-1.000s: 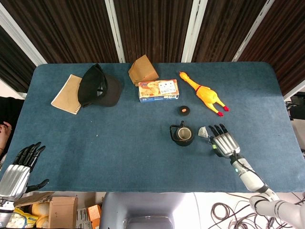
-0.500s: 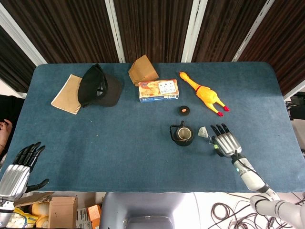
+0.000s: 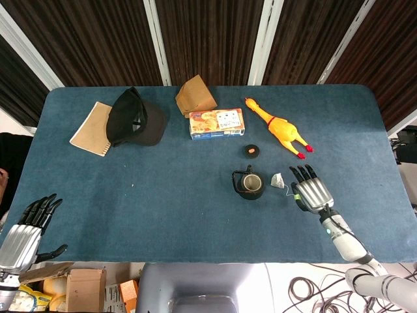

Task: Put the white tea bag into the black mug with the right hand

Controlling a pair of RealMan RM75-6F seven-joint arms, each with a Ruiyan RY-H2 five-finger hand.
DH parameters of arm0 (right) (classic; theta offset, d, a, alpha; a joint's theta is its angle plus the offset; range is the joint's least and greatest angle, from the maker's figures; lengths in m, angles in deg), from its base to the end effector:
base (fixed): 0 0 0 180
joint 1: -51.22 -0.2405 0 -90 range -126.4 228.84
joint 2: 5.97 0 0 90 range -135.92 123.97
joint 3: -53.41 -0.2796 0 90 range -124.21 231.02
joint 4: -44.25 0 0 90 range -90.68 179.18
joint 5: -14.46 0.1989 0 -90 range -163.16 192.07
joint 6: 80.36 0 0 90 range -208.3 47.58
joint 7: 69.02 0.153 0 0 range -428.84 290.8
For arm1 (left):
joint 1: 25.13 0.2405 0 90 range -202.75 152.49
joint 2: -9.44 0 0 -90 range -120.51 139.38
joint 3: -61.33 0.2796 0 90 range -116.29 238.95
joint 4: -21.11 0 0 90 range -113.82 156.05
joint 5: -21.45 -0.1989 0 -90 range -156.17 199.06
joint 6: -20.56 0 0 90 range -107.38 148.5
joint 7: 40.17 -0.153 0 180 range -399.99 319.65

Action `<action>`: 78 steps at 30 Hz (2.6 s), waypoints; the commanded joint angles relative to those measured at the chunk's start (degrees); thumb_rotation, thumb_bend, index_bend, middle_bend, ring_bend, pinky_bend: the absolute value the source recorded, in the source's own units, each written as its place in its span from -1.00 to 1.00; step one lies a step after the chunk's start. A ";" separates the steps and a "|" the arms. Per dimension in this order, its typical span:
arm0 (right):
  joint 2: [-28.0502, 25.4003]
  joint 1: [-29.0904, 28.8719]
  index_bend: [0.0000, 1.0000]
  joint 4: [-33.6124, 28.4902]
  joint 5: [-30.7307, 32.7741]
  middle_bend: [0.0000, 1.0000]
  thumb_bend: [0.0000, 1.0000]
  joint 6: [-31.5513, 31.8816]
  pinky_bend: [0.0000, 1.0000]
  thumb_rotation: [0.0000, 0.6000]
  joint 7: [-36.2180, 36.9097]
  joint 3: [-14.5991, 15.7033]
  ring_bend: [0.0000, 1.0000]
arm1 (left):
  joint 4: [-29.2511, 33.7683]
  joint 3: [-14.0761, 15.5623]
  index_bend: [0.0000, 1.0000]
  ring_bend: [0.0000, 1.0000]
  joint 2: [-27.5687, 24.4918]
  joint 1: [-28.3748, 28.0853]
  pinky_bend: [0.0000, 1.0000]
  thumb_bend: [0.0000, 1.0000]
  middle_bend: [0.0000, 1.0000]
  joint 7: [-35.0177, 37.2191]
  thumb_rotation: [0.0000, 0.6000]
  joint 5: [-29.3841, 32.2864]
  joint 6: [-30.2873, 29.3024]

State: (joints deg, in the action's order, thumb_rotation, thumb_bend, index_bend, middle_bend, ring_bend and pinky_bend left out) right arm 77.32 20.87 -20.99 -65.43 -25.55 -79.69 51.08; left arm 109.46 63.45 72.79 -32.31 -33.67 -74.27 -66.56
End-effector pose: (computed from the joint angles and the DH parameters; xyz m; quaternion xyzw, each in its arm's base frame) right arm -0.3173 -0.3401 0.0450 0.7747 -0.3030 0.2320 0.5043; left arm -0.3162 0.1853 0.1719 -0.6544 -0.3659 -0.4175 0.5134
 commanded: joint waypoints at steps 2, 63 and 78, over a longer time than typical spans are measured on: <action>-1.60 0.23 0.10 -2.29 0.05 -0.93 -0.40 1.42 -0.97 1.00 0.61 -0.86 -1.00 | 0.05 0.00 -1.00 -1.00 -0.03 -0.03 -0.79 -0.94 -1.00 0.07 1.00 0.01 0.06; -13.41 -5.59 0.09 -34.90 6.44 -0.92 -0.40 10.49 -0.97 1.00 -13.74 -12.71 -1.00 | -0.16 0.22 -1.00 -1.00 -0.80 0.01 -0.79 -0.94 -1.00 1.64 1.00 -0.73 -0.66; -10.87 -7.15 0.09 -31.23 8.85 -0.92 -0.40 8.99 -0.97 1.00 -13.99 -11.76 -1.00 | -0.19 0.10 -1.00 -1.00 -0.95 0.08 -0.79 -0.94 -1.00 2.04 1.00 -0.57 -0.81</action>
State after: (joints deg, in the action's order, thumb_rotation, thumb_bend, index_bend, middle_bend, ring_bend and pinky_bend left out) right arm 66.43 13.73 -52.23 -56.60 -16.54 -93.70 39.31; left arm 109.28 63.55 71.83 -32.23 -31.63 -74.83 -67.36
